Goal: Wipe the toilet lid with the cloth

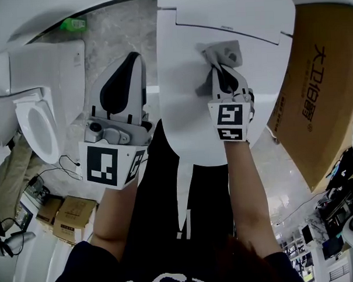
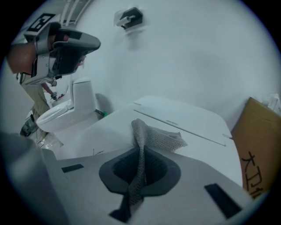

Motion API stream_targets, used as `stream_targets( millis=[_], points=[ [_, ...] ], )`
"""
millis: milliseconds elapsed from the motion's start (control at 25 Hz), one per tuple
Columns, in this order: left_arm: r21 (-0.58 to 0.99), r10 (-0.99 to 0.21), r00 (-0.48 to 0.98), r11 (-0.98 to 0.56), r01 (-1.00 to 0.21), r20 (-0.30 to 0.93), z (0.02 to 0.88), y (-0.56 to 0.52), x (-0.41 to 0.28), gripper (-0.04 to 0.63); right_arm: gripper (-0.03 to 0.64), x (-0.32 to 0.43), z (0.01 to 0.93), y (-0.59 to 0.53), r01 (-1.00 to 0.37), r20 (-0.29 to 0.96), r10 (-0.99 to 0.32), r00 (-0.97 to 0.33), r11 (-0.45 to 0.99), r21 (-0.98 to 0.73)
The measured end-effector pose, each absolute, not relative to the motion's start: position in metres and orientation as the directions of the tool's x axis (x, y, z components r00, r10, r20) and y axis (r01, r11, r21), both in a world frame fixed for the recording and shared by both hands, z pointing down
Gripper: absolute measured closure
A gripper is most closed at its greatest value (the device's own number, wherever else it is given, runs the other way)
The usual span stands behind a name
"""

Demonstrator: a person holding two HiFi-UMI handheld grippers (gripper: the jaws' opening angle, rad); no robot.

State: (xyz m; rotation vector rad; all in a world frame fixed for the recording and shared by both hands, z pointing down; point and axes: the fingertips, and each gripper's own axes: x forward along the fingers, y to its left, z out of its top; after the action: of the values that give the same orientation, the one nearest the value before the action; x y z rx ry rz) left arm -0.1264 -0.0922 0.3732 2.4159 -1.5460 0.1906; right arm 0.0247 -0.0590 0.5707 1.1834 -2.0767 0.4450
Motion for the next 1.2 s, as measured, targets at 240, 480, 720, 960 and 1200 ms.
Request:
stream_targets(
  millis=[240, 480, 720, 960, 1200],
  points=[
    [0.147, -0.875, 0.414, -0.388, -0.910, 0.253, 0.373, -0.093, -0.133, 0.574, 0.592, -0.062, 0.570, -0.042, -0.723, 0.704, -0.523, -0.481, 0.691, 0.020],
    [0.149, -0.877, 0.407, -0.381, -0.913, 0.255, 0.375, -0.094, -0.138, 0.574, 0.592, -0.112, 0.572, -0.018, -0.578, 0.718, -0.415, -0.558, 0.816, 0.023],
    [0.152, -0.875, 0.410, -0.382, -0.911, 0.256, 0.376, -0.095, -0.139, 0.574, 0.592, -0.126, 0.573, -0.005, -0.500, 0.746, -0.337, -0.574, 0.866, 0.007],
    [0.149, -0.872, 0.419, -0.393, -0.907, 0.253, 0.375, -0.099, -0.140, 0.574, 0.592, -0.104, 0.573, -0.002, -0.518, 0.733, -0.351, -0.583, 0.855, -0.003],
    [0.146, -0.878, 0.409, -0.384, -0.912, 0.249, 0.377, -0.099, -0.142, 0.574, 0.592, -0.044, 0.574, -0.003, -0.655, 0.729, -0.426, -0.535, 0.754, -0.040]
  ],
)
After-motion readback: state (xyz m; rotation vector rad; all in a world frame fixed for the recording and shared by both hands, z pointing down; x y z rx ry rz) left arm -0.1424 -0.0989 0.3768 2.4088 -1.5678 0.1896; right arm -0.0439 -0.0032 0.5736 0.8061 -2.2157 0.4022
